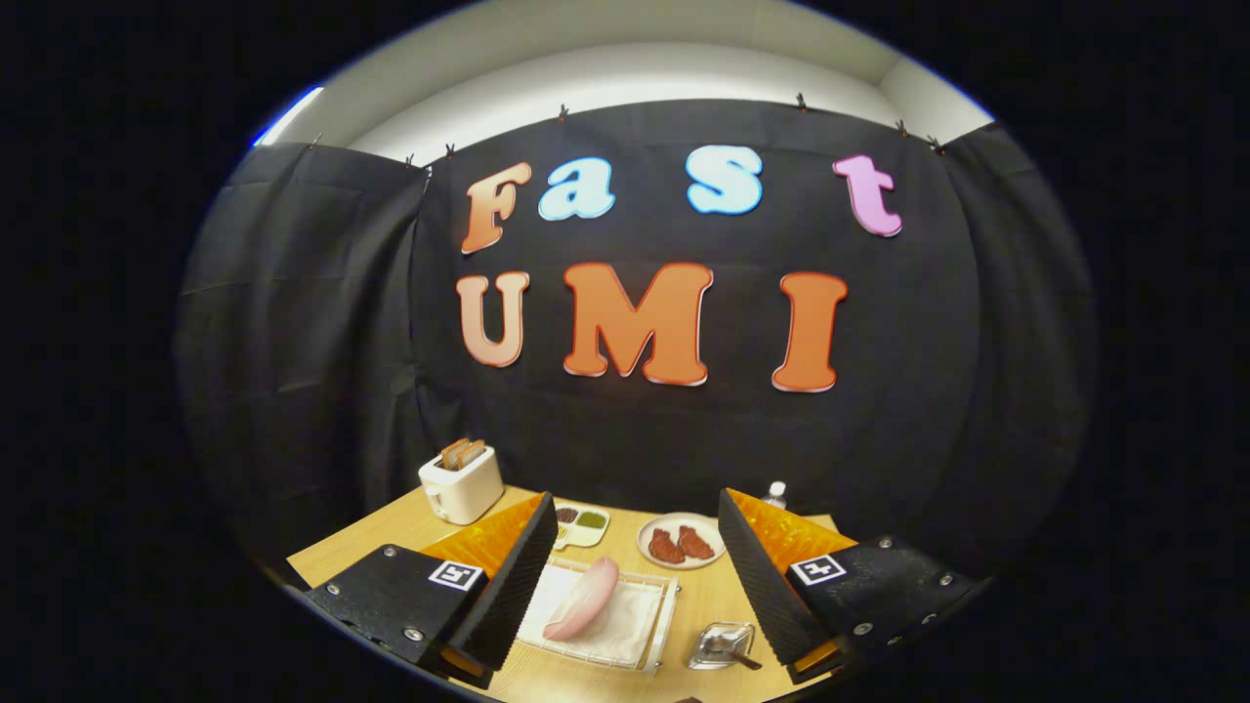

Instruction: Take the plate from the dish rack, then take the spoon from the basket and place it into the plate.

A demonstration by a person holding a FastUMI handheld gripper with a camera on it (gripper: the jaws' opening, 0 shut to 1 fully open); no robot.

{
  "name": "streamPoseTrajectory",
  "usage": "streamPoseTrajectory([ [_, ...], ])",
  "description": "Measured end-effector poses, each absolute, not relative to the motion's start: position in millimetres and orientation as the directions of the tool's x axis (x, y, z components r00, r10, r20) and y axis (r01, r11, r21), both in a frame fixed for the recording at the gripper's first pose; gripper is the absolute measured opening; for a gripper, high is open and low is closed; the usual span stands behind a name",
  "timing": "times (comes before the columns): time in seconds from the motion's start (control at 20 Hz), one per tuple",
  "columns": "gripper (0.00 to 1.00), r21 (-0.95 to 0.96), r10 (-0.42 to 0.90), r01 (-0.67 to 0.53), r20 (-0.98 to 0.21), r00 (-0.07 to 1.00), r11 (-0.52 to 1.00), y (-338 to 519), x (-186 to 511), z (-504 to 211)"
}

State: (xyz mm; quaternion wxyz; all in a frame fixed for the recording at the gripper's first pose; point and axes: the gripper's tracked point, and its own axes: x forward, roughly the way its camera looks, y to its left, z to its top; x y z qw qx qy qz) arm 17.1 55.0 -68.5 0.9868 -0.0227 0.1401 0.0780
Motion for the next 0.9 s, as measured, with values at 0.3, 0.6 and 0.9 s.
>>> streamPoseTrajectory([
  [0.3,0.98,0.05,0.206,-0.218,-0.58,0.788,0.975,80.9,41.0,-147.0],
  [0.6,0.96,0.022,0.164,-0.24,-0.79,0.591,0.97,84.1,61.0,-229.5],
  [0.9,0.94,-0.012,0.095,-0.237,-0.896,0.434,0.971,86.0,82.1,-290.2],
])
